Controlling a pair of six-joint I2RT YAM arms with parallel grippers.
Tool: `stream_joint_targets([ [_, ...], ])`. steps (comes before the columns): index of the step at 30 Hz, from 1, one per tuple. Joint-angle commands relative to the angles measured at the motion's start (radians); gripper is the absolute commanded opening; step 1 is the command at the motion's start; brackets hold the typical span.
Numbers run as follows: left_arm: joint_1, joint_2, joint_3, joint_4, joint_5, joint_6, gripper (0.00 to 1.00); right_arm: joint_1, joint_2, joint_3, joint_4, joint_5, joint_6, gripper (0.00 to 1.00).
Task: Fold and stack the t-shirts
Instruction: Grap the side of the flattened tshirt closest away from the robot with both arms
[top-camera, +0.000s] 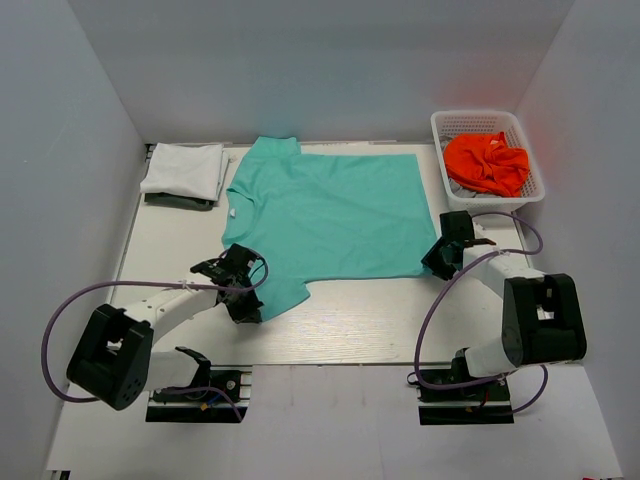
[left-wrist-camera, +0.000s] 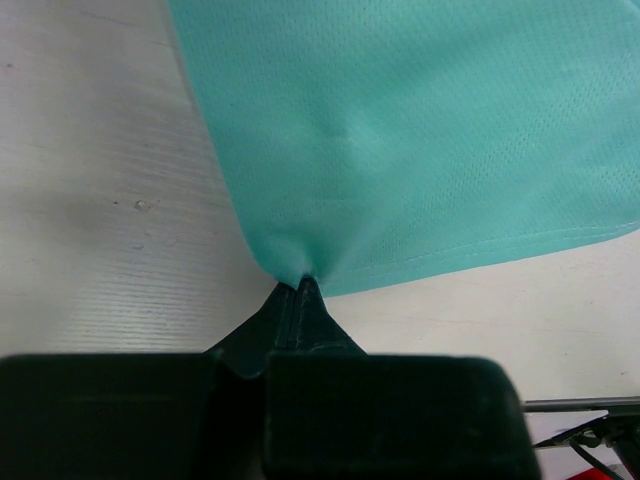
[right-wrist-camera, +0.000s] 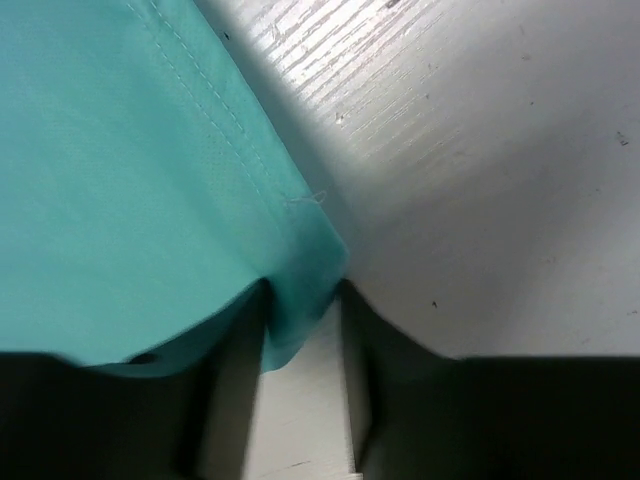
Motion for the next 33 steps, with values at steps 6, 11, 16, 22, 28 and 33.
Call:
stream_joint_targets([
  [6,-0.003,-0.084,-0.021,-0.083,0.045,0.001,0.0,-0.008,-0.067,-0.025,-0.096,-0.047,-0.019,0.1],
  [11,-0.003,-0.219,-0.085,-0.197,0.187,0.001,0.0,-0.002,-0.176,-0.077,-0.212,-0.023,-0.085,0.0],
  [16,-0.003,-0.314,-0.067,-0.197,0.232,-0.008,0.0,0.003,-0.229,-0.11,-0.211,-0.078,-0.121,0.0],
  [22,-0.003,-0.248,0.056,-0.131,0.211,0.047,0.0,0.012,-0.279,-0.064,-0.219,-0.112,-0.147,0.0],
  [28,0.006,-0.153,0.217,-0.077,0.149,0.105,0.0,0.012,-0.251,0.027,-0.257,-0.107,-0.174,0.0],
  [33,0.016,-0.041,0.376,-0.081,-0.011,0.133,0.0,0.012,-0.17,0.114,-0.266,-0.082,-0.185,0.0],
])
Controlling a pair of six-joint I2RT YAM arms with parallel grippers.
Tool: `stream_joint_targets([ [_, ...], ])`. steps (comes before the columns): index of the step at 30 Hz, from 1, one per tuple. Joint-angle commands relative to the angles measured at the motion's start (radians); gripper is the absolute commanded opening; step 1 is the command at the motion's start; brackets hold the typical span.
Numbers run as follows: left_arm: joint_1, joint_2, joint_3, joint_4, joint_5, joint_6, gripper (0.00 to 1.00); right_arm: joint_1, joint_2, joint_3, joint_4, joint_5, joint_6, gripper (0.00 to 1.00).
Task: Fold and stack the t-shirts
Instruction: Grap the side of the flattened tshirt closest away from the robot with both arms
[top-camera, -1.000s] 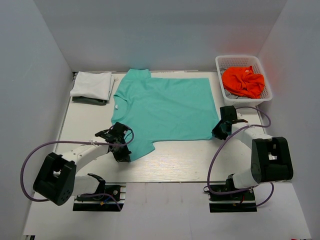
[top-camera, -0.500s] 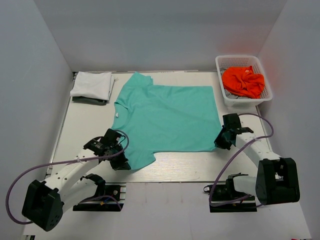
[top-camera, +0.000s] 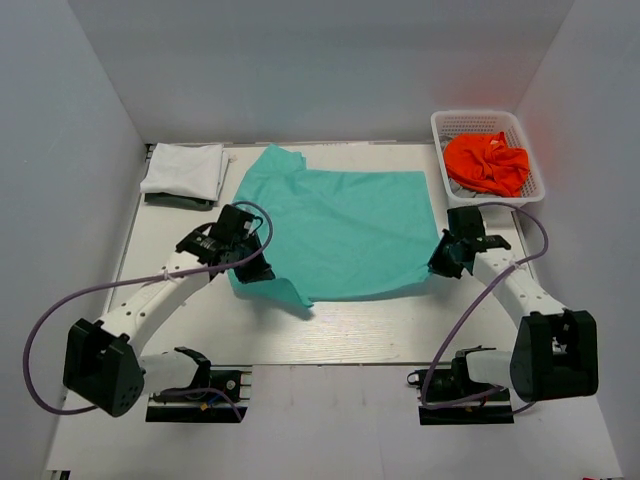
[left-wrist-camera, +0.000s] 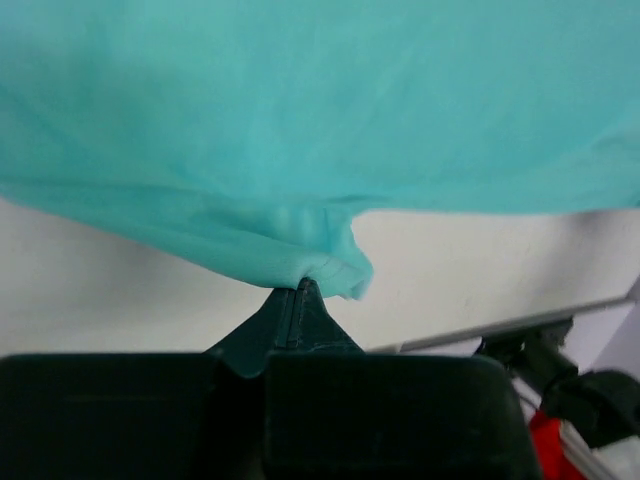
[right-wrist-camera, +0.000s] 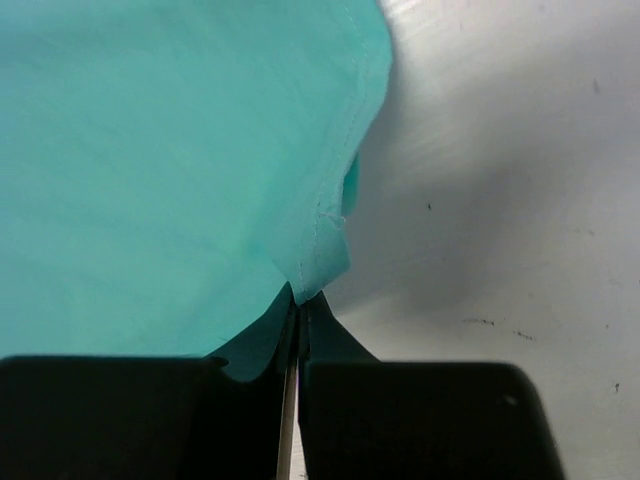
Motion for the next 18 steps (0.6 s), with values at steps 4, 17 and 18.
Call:
stream_joint_targets([
  [4,0.007,0.127,0.169,0.071,-0.195,0.014,0.0,0.003,0.1,0.162,-0.028,0.022,-0.023,0.0],
  [17,0.025,0.367,0.453,0.103,-0.376,0.106,0.0,-0.001,0.255,0.373,-0.067,0.047,-0.045,0.0],
  [18,0.025,0.381,0.473,0.112,-0.385,0.117,0.0,-0.001,0.262,0.383,-0.071,0.048,-0.046,0.0],
])
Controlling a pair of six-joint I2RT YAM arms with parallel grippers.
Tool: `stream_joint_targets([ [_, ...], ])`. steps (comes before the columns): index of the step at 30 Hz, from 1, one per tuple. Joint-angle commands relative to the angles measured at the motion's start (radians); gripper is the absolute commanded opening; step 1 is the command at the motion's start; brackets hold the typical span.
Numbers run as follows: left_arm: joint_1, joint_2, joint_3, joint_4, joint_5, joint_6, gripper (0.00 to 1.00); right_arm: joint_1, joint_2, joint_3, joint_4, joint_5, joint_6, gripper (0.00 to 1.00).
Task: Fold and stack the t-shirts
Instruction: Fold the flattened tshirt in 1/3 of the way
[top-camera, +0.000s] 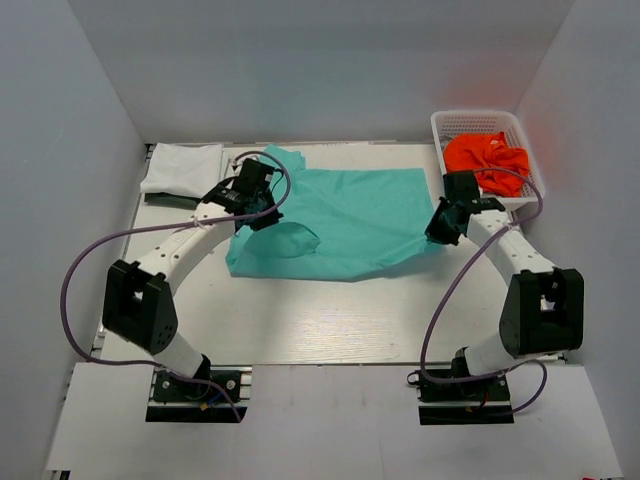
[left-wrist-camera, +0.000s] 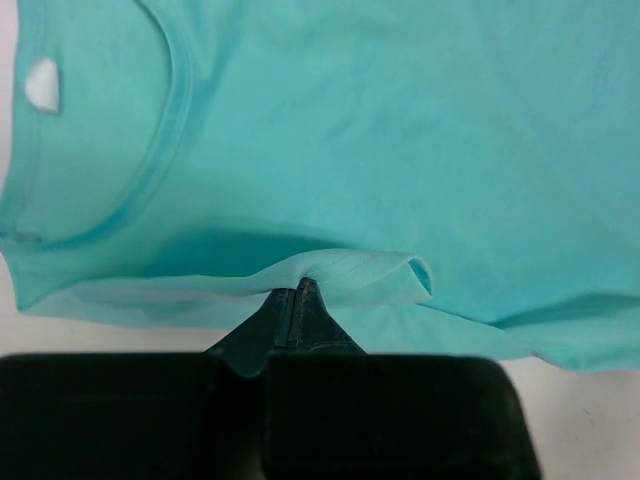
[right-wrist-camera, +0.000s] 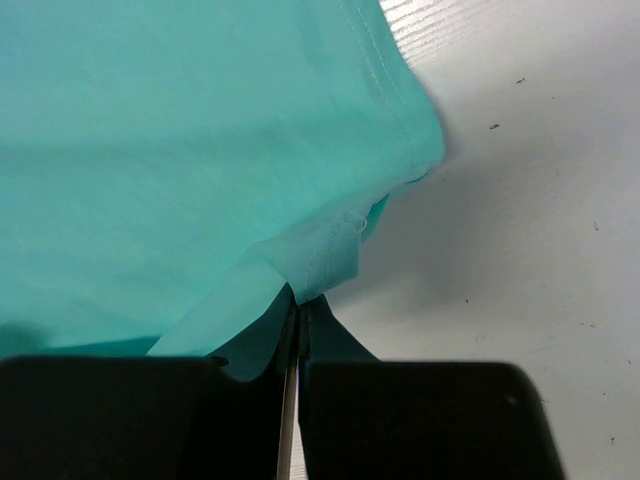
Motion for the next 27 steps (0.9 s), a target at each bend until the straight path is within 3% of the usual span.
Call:
stream_joint_targets([
  [1,0.009,0.006,0.063,0.032,-0.07,0.075,0.0,0.001,0.039,0.069,-0.026,0.024,-0.015,0.0],
  [11,0.029,0.148,0.173,0.145,-0.116,0.235,0.0,-0.002,0.195,0.223,-0.054,0.079,0.008,0.0],
  [16,0.064,0.286,0.293,0.145,-0.2,0.244,0.0,-0.005,0.295,0.362,-0.098,0.176,0.086,0.13],
  [18,0.092,0.374,0.368,0.113,-0.22,0.22,0.0,-0.008,0.361,0.404,-0.1,0.178,0.097,0.22],
  [21,0.126,0.455,0.487,0.074,-0.254,0.192,0.0,-0.01,0.438,0.511,-0.14,0.165,0.096,0.27],
  [23,0.14,0.523,0.59,0.05,-0.242,0.201,0.47,-0.001,0.449,0.534,-0.17,0.184,0.096,0.32],
  [24,0.14,0.538,0.622,0.015,-0.23,0.212,0.62,-0.002,0.427,0.53,-0.17,0.19,0.085,0.39],
  [27,0.149,0.538,0.655,0.014,-0.242,0.212,0.88,0.004,0.351,0.473,-0.097,0.144,0.047,0.5],
])
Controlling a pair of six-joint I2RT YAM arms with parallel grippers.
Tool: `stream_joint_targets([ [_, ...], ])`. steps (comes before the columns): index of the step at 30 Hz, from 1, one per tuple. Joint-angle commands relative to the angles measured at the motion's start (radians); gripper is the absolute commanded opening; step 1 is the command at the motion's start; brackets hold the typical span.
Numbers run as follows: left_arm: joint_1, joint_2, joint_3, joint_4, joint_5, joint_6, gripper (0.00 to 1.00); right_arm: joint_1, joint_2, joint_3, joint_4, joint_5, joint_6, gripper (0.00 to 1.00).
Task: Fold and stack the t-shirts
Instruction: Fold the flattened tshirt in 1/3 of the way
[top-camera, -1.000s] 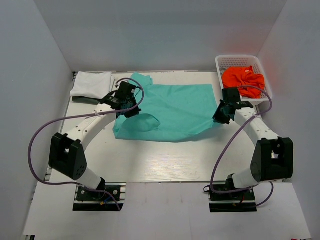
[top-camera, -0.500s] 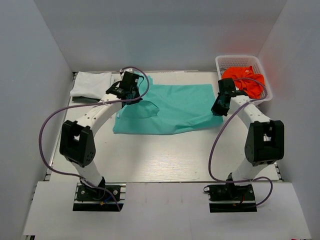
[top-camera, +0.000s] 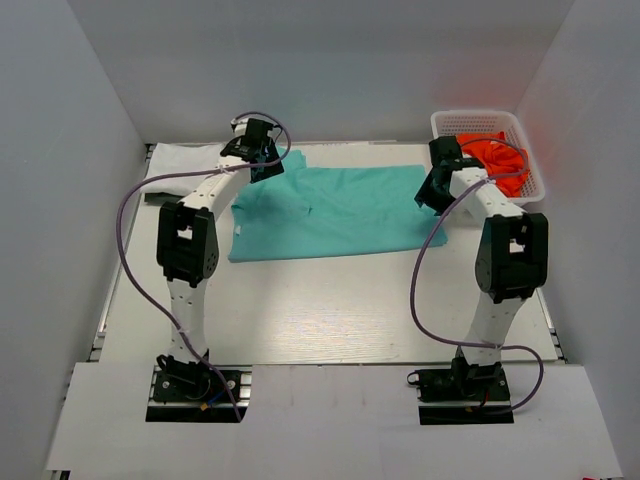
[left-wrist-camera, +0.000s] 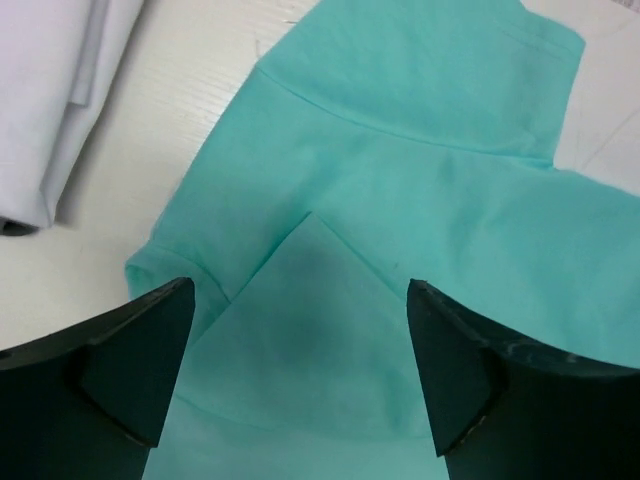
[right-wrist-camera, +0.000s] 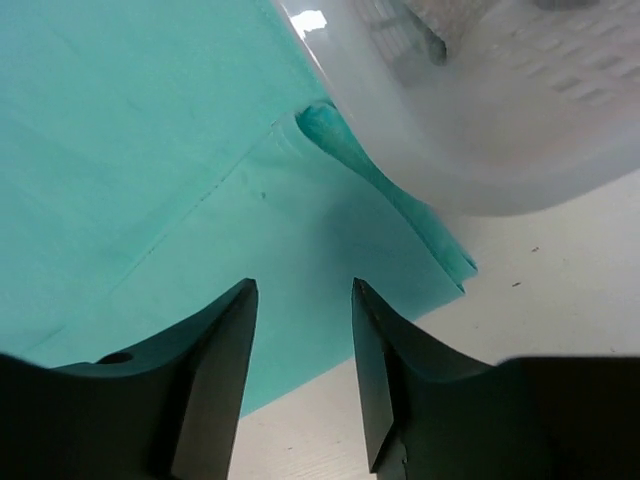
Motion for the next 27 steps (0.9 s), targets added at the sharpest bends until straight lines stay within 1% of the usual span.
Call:
stream_joint_targets([
  [1,0.004,-0.069,0.043,-0.035,-0.02,0.016,1.0,0.005,-0.113,-0.072,0.038,-0.016,-0.046,0.52],
  [2,0.004,-0.102,0.024,-0.022,0.003,0.029,1.0,0.007,-0.129,-0.092,0.065,-0.051,-0.054,0.56],
  [3,0.004,-0.121,0.007,-0.022,0.013,0.029,1.0,0.014,-0.168,-0.112,0.077,-0.061,-0.066,0.56],
  [4,0.004,-0.142,-0.038,-0.022,0.026,0.029,1.0,0.014,-0.201,-0.176,0.092,-0.07,-0.075,0.63],
  [5,0.004,-0.164,-0.069,-0.011,0.055,0.029,1.0,0.017,-0.232,-0.201,0.14,-0.087,-0.078,0.65],
  [6,0.004,-0.21,-0.136,-0.011,0.068,0.008,1.0,0.022,-0.251,-0.245,0.155,-0.117,-0.094,0.67],
  [7,0.004,-0.234,-0.18,0.003,0.107,-0.002,1.0,0.024,-0.26,-0.275,0.172,-0.128,-0.1,0.72],
  [8,0.004,-0.26,-0.229,0.023,0.129,-0.011,1.0,0.022,-0.258,-0.284,0.203,-0.154,-0.106,0.76],
  [9,0.004,-0.285,-0.279,0.044,0.154,-0.025,1.0,0.021,-0.255,-0.295,0.21,-0.177,-0.117,0.82],
  [10,-0.006,-0.328,-0.386,0.073,0.18,-0.034,1.0,0.022,-0.236,-0.298,0.233,-0.202,-0.134,0.86],
  [11,-0.006,-0.343,-0.436,0.127,0.221,-0.046,1.0,0.022,-0.225,-0.293,0.243,-0.217,-0.135,0.9],
  [13,-0.016,-0.356,-0.546,0.161,0.257,-0.065,1.0,0.024,-0.187,-0.274,0.261,-0.26,-0.155,0.9],
  [16,-0.004,-0.356,-0.649,0.21,0.296,-0.083,1.0,0.022,-0.122,-0.267,0.309,-0.262,-0.157,0.9],
  [18,0.006,-0.328,-0.662,0.18,0.287,-0.097,1.0,0.017,-0.082,-0.269,0.31,-0.297,-0.158,0.9],
  [19,0.006,-0.304,-0.662,0.152,0.236,-0.108,1.0,0.02,-0.079,-0.292,0.321,-0.297,-0.155,0.9],
  [21,0.006,-0.295,-0.662,0.121,0.205,-0.127,1.0,0.025,-0.067,-0.318,0.332,-0.292,-0.157,0.9],
  [22,0.006,-0.294,-0.686,0.121,0.205,-0.128,1.0,0.024,-0.064,-0.326,0.329,-0.286,-0.149,0.9],
  [24,0.006,-0.32,-0.724,0.121,0.215,-0.155,1.0,0.022,-0.064,-0.391,0.326,-0.282,-0.137,0.9],
  [25,0.006,-0.334,-0.77,0.13,0.215,-0.155,1.0,0.022,-0.071,-0.408,0.33,-0.282,-0.131,0.9],
  [26,0.006,-0.371,-0.795,0.13,0.215,-0.172,1.0,0.024,-0.085,-0.425,0.329,-0.282,-0.123,0.9],
  [27,-0.005,-0.392,-0.847,0.13,0.215,-0.181,1.0,0.027,-0.102,-0.492,0.332,-0.282,-0.109,0.9],
])
